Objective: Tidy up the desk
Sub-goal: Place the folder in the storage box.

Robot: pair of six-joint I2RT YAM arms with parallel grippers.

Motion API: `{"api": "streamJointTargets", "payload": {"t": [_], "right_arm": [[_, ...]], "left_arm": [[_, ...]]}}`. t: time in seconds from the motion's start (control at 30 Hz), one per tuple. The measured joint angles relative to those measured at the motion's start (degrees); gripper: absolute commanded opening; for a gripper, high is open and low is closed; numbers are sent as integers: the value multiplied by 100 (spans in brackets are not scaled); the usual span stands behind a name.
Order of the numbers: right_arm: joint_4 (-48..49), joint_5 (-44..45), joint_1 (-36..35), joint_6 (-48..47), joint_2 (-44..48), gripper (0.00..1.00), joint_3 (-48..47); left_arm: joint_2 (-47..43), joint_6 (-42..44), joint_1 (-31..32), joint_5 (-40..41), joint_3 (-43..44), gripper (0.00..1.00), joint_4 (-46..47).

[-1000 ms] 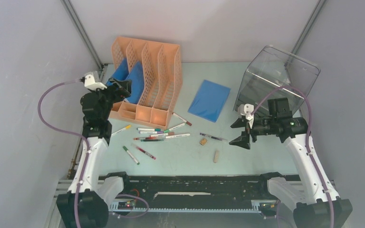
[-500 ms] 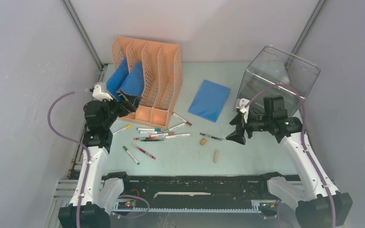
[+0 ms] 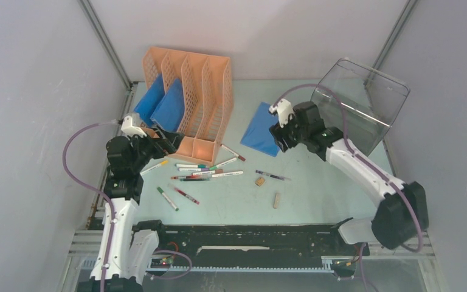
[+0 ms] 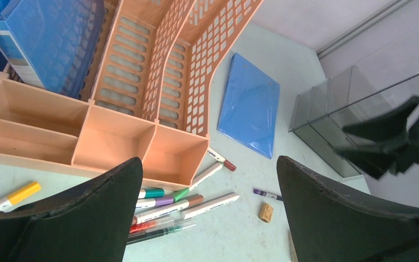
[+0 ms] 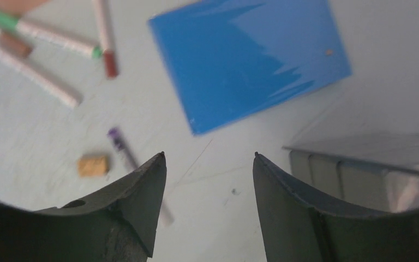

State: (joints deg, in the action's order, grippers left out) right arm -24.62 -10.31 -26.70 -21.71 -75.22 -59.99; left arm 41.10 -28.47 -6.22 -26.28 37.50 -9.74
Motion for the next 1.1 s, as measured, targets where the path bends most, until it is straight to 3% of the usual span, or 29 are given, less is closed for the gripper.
{"api": "streamJointTargets", "payload": {"t": [0.23, 0.53, 1.1], "right_arm": [[304, 1047, -50, 1040, -1451, 69, -1384], [-98, 1099, 173, 2396, -3058, 72, -2907], [-304, 1266, 857, 3005, -4258, 67, -3095]], "left_arm": [[-39, -2, 2, -118, -7, 100, -2], [-118, -2, 2, -120, -24, 100, 4], [-114, -2, 2, -133, -24, 100, 4]]}}
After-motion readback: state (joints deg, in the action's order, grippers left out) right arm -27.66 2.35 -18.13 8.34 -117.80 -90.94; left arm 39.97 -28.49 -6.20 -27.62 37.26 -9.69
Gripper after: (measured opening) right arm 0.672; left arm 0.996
